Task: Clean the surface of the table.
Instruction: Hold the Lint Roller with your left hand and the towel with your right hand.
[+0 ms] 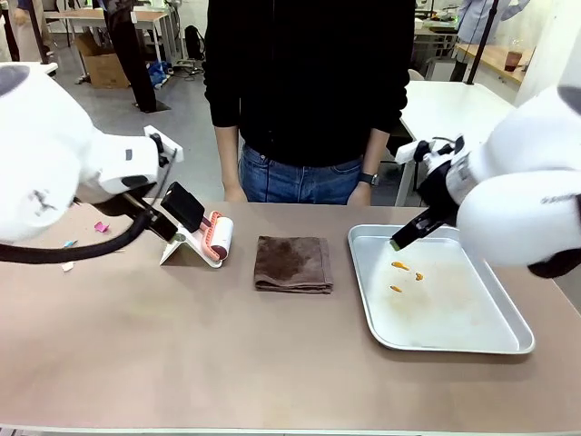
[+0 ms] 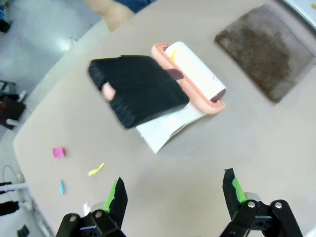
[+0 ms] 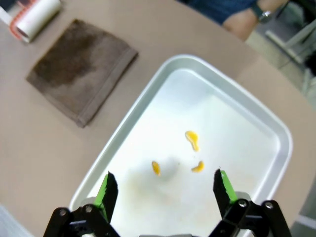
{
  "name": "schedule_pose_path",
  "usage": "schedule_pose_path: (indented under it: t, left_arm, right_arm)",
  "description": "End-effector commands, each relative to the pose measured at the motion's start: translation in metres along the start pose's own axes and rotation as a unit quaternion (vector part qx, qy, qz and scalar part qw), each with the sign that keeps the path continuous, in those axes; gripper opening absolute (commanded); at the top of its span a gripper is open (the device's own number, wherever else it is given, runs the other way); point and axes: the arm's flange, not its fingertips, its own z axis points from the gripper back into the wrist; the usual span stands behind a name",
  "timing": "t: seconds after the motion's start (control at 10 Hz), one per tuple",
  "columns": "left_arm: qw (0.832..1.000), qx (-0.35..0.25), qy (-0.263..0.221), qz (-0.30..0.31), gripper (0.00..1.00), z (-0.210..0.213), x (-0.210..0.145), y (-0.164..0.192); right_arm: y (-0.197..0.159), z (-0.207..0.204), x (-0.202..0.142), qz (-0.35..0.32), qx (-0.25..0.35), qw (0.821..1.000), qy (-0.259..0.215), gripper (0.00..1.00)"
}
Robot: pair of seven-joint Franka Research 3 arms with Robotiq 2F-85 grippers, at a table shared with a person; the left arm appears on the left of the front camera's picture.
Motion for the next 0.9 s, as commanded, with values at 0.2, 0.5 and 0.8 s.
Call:
schedule_pose_path:
  t: [0.2,0.5,0.8]
  left_arm:
    - [0.998,-0.047,0.011,0.032,1.00,0.090,-0.015,0.029]
    - [0.967,-0.210,0.028,0.141,1.00,0.106,-0.025,0.088]
    - [0.914,-0.331,-0.014,0.235,1.00,0.099,-0.067,0.161]
  right_arm:
    - [-0.027,0.061,0.001,-0.091,0.078,0.991,0.051,1.00]
    - [-0.064,0.095,-0.036,-0.165,0.202,0.964,0.048,1.00]
    - [-0.127,0.109,-0.100,-0.291,0.311,0.904,-0.028,1.00]
